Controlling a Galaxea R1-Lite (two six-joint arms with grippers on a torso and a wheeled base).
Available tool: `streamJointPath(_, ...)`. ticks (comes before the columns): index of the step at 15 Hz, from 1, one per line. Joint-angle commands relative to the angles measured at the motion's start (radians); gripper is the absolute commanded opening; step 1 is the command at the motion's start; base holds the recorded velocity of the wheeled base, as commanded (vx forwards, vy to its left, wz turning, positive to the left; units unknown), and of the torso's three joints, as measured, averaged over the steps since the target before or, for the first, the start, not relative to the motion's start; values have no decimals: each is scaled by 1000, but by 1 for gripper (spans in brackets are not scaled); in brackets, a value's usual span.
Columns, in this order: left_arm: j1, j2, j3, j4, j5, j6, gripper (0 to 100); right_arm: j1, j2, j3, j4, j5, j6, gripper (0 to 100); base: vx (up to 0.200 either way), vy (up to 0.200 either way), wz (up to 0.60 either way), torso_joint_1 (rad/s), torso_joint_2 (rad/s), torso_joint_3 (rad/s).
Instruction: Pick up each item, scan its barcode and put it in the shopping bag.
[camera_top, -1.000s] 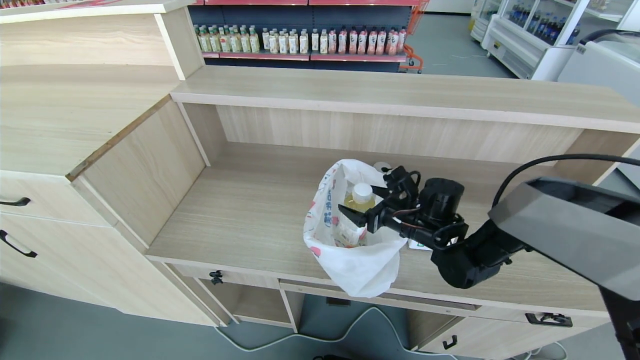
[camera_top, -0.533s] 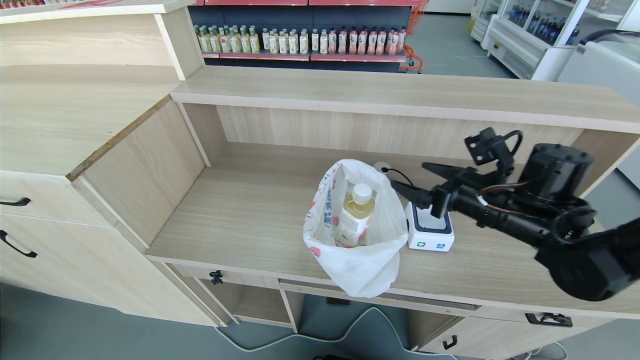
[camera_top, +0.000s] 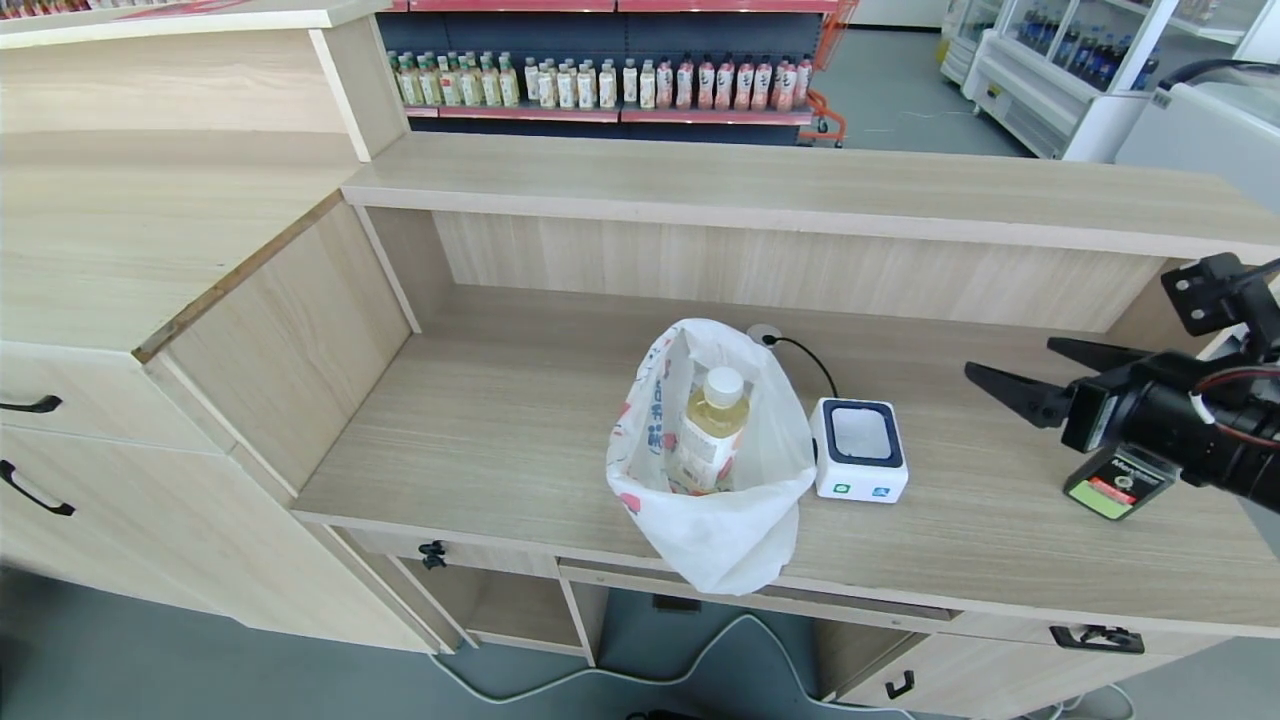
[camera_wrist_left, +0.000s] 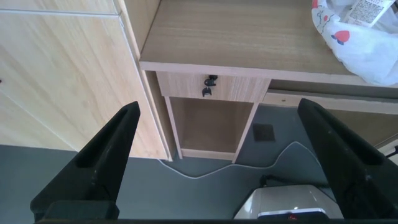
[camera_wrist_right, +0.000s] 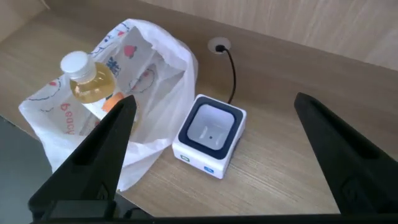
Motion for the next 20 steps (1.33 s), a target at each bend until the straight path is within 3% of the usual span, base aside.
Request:
streamJointPath(1,0,1,0,-1,0,0,100,-40,-3,25,-1,1,-6,100,0,0,0,0,0,0)
streamJointPath(7,0,1,0,1,0,6,100,-211,36,82,2,-4,-141,100,0,-200,0,4,2,1)
streamJointPath(14,0,1,0,1,0,6,100,-216,-46,182,62,-9,-213,100,0,-200,0,2,3,2)
streamJointPath(20,0,1,0,1,0,6,100,-185,-98,237,68,10,-179,100,0,-200,0,2,4,2)
